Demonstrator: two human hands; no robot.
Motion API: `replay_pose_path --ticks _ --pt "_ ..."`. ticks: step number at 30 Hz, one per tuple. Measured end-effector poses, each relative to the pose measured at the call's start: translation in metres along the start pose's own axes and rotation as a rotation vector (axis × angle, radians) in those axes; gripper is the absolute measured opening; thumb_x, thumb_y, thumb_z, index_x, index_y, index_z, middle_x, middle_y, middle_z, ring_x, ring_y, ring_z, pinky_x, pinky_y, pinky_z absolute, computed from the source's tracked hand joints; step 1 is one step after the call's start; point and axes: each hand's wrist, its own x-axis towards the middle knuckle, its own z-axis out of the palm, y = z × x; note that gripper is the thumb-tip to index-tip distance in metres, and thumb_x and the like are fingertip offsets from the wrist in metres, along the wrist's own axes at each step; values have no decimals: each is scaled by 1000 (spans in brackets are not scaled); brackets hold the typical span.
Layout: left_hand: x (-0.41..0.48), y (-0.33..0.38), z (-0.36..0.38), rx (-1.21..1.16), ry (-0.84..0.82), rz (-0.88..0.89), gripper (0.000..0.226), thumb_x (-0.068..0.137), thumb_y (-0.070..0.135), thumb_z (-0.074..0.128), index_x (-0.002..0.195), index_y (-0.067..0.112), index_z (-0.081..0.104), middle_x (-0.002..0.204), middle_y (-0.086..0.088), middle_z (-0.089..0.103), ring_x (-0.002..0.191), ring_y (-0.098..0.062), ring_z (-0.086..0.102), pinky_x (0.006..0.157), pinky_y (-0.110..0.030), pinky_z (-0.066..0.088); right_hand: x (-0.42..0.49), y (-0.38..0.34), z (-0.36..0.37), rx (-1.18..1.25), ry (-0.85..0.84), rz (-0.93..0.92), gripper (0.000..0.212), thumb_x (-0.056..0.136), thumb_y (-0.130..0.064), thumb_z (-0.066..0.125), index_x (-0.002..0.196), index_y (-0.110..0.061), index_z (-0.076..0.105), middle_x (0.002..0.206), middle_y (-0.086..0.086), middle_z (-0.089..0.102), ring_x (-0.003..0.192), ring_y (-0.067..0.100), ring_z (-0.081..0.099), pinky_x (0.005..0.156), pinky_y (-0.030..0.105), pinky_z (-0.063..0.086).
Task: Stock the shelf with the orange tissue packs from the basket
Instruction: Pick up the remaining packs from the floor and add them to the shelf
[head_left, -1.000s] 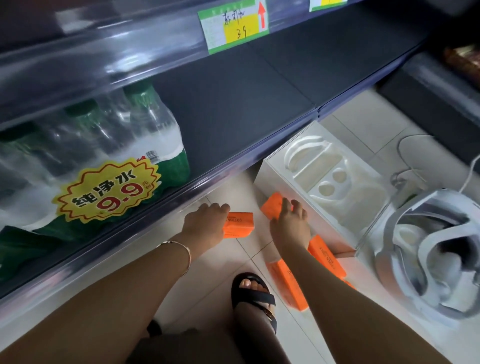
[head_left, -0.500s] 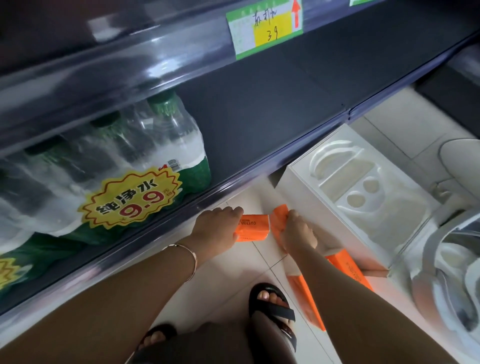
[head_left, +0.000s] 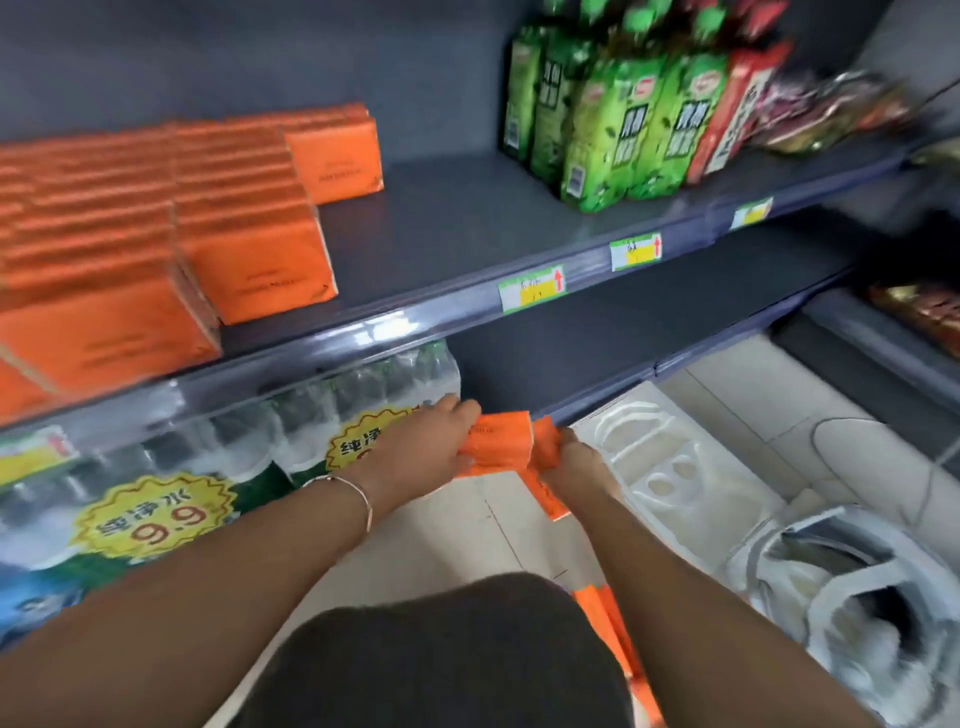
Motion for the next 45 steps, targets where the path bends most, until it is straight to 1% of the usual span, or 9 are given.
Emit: replay_pose_path --ticks 11,17,23,31,34,36,40,43,45 --pt "-113 -8 -113 3 412 -133 50 88 26 60 133 22 38 127 -3 46 116 -27 48 91 -41 44 -104 -70 -99 0 292 -292 33 86 -27 53 117 -22 41 113 4 61 109 33 57 88 44 41" --pt "-126 -41 -160 388 650 -216 50 68 35 79 112 28 55 99 7 66 92 -22 59 78 -38 37 -112 -134 -124 -103 516 -456 34 88 -24 53 121 -21 44 119 4 54 116 31 49 89 44 40" --pt "-98 -71 -173 473 639 -278 53 51 23 86 96 28 60 83 8 65 80 -22 60 75 -37 25 -80 -201 -127 -178 561 -529 40 90 -23 53 129 -27 42 125 2 49 121 30 40 94 46 36" --pt "-55 -101 -155 536 475 -303 51 42 36 89 85 25 65 72 6 69 65 -18 66 71 -35 45 -26 -251 -113 -182 458 -558 44 90 -19 54 131 -25 41 126 6 43 121 33 37 92 47 37" --pt "-54 -105 -160 538 449 -307 42 54 36 84 89 25 65 79 4 70 76 -20 66 74 -36 42 -9 -262 -107 -184 434 -559 47 88 -14 53 132 -25 41 128 7 43 121 34 36 91 46 38" --pt "-52 -106 -168 551 470 -280 40 69 34 75 105 24 61 102 3 65 98 -22 59 82 -39 38 1 -268 -102 -174 420 -566 48 87 -12 53 132 -25 41 128 7 42 121 34 36 92 45 38" --pt "-49 -115 -179 546 489 -159 63 74 34 74 130 33 45 131 1 45 116 -23 44 93 -39 36 17 -278 -98 -148 433 -579 48 88 -14 53 133 -26 42 128 7 42 121 34 36 92 46 39" --pt "-44 -118 -180 443 329 -55 73 89 44 54 146 47 8 157 5 11 141 -24 18 112 -43 13 25 -286 -100 -138 433 -585 51 88 -14 52 135 -27 40 128 5 43 122 35 36 93 47 39" --pt "-36 -119 -181 465 273 -72 61 96 49 38 146 48 3 159 10 6 145 -20 9 114 -44 5 33 -292 -102 -111 443 -588 50 87 -15 53 135 -24 40 129 4 45 122 34 36 93 46 39"
